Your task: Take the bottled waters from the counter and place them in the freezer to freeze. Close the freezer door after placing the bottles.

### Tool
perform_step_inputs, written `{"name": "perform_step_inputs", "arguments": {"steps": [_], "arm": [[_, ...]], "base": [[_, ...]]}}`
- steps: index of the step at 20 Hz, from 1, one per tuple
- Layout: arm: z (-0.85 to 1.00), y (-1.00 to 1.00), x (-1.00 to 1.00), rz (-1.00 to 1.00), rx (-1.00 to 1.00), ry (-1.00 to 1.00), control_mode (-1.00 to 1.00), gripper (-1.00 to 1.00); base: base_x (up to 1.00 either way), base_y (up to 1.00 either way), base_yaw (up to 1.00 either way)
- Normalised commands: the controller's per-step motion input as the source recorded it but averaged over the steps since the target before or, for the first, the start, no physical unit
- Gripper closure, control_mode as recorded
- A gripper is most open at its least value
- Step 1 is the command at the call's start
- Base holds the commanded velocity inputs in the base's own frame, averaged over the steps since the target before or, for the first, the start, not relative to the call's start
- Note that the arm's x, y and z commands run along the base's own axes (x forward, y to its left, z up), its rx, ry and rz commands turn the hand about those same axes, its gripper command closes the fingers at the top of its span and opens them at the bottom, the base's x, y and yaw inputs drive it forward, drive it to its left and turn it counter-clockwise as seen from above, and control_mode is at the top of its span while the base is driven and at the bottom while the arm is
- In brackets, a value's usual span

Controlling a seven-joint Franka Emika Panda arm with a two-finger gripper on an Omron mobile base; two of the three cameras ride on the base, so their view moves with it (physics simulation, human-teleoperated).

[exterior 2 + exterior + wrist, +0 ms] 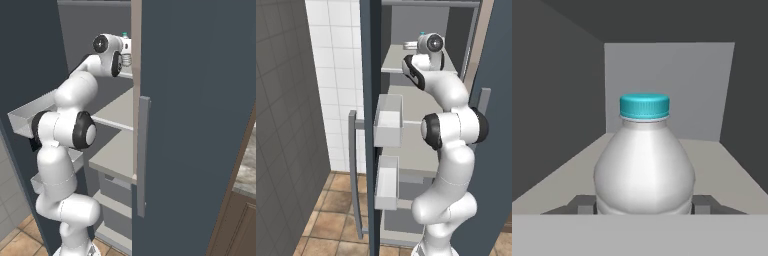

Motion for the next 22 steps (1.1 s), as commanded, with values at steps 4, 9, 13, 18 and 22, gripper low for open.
{"name": "perform_step_inputs", "arguments": {"steps": [4, 9, 13, 18, 22], "arm": [[-0.51, -0.08, 0.00, -0.02, 0.00, 0.04, -1.00, 1.00], [-0.27, 0.00, 0.00, -0.01, 0.00, 0.03, -1.00, 1.00], [-0.11, 0.00, 0.00, 0.00, 0.00, 0.00, -1.00, 1.00], [-0.05, 0.00, 0.00, 0.00, 0.00, 0.00, -1.00, -1.00], [0.00, 0.00, 0.00, 0.00, 0.00, 0.00, -1.00, -1.00]], "base": [[0.00, 0.00, 0.00], [0.00, 0.00, 0.00], [0.00, 0.00, 0.00], [0.00, 0.00, 0.00], [0.00, 0.00, 0.00]]}}
